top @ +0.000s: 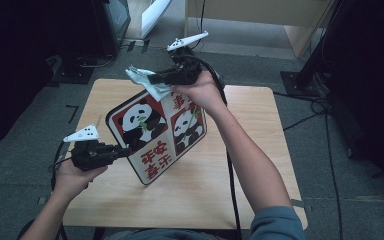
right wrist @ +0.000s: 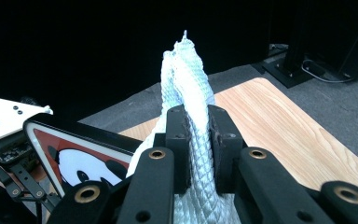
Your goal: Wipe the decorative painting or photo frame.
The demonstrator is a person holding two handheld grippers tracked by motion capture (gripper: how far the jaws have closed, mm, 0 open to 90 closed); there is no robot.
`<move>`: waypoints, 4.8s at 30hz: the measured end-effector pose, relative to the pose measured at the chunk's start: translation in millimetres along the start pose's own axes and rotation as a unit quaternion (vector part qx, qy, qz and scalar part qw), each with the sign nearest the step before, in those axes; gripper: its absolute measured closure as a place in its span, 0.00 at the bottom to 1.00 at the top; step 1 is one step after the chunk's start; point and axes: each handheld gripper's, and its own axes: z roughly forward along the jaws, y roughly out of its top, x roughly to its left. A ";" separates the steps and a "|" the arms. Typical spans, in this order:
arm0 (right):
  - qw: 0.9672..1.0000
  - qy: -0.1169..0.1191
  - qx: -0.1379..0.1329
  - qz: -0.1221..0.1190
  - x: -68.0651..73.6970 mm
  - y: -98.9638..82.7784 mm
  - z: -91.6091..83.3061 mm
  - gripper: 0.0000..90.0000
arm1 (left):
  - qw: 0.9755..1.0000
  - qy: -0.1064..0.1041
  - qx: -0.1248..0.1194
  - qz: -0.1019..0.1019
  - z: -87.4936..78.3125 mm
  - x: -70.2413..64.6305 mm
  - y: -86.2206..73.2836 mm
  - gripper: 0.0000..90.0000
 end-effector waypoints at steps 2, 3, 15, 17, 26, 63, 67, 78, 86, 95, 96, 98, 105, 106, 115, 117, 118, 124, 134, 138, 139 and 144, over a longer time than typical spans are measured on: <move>1.000 -0.008 0.000 0.000 -2.5 0.2 -2.7 0.90 | 1.000 -0.001 0.000 0.000 0.1 0.1 0.0 0.86; 1.000 -0.009 0.000 0.002 -3.6 0.2 -4.4 0.90 | 1.000 -0.001 -0.001 0.000 0.2 0.1 -0.1 0.86; 1.000 -0.020 -0.002 0.004 -8.5 -1.8 -11.3 0.90 | 1.000 0.002 -0.003 -0.001 8.6 -1.7 2.7 0.80; 1.000 -0.019 -0.002 0.005 -8.4 -2.1 -11.5 0.90 | 1.000 0.008 -0.003 -0.002 9.1 -2.3 3.5 0.84; 1.000 -0.024 -0.007 0.006 -14.7 -4.3 -16.9 0.90 | 1.000 0.015 -0.001 -0.008 8.0 -2.6 4.0 0.87; 0.993 -0.100 -0.030 0.046 -62.2 -17.9 -61.7 0.90 | 1.000 0.013 -0.001 -0.012 8.0 -2.4 3.6 0.87; 0.992 -0.111 -0.031 0.054 -66.7 -19.6 -66.6 0.89 | 1.000 0.013 -0.001 -0.012 8.0 -2.6 3.5 0.87; 0.990 -0.125 -0.034 0.060 -71.3 -24.5 -73.5 0.89 | 1.000 0.014 -0.003 -0.016 8.3 -2.0 3.3 0.87; 0.988 -0.136 -0.035 0.062 -73.8 -26.6 -77.1 0.89 | 1.000 0.013 -0.003 -0.015 8.3 -1.6 3.2 0.88; 0.987 -0.135 -0.041 0.076 -78.5 -31.9 -82.7 0.89 | 1.000 0.012 -0.004 -0.018 8.5 -1.6 3.2 0.87; 0.987 -0.137 -0.041 0.076 -78.6 -32.2 -83.1 0.89 | 1.000 0.013 -0.004 -0.018 8.5 -1.7 3.2 0.87; 0.986 -0.143 -0.038 0.075 -79.2 -33.1 -84.4 0.90 | 1.000 0.013 -0.003 -0.018 8.4 -1.5 3.2 0.87; 0.984 -0.152 -0.034 0.086 -82.3 -41.0 -88.9 0.90 | 1.000 0.012 -0.003 -0.017 8.5 -1.2 2.9 0.87; 0.984 -0.153 -0.032 0.085 -83.0 -42.2 -89.4 0.90 | 1.000 0.012 -0.003 -0.017 8.5 -1.2 3.0 0.87; 0.983 -0.153 -0.022 0.101 -85.9 -54.4 -90.1 0.90 | 1.000 0.012 -0.002 -0.017 8.8 -1.2 3.1 0.87; 0.983 -0.150 -0.031 0.096 -85.9 -57.9 -90.6 0.90 | 1.000 0.012 -0.002 -0.017 8.8 -1.1 3.1 0.87; 0.983 -0.149 -0.033 0.098 -85.9 -59.2 -91.0 0.90 | 1.000 0.012 -0.001 -0.017 8.7 -0.9 3.0 0.87; 0.983 -0.143 -0.031 0.112 -87.3 -67.8 -89.9 0.90 | 1.000 0.012 -0.003 -0.017 9.0 -1.6 3.0 0.87; 0.982 -0.143 -0.032 0.117 -86.6 -79.0 -86.5 0.90 | 1.000 0.011 -0.003 -0.016 9.2 -1.0 2.2 0.87; 0.982 -0.144 -0.035 0.117 -86.8 -85.1 -84.8 0.90 | 1.000 0.010 -0.003 -0.016 9.3 -1.0 2.2 0.87; 0.982 -0.143 -0.036 0.119 -87.0 -86.9 -84.4 0.90 | 1.000 0.010 -0.003 -0.015 9.3 -1.1 2.2 0.87; 0.981 -0.139 -0.027 0.131 -88.9 -95.1 -82.0 0.90 | 1.000 0.009 -0.003 -0.015 9.5 -1.2 2.1 0.87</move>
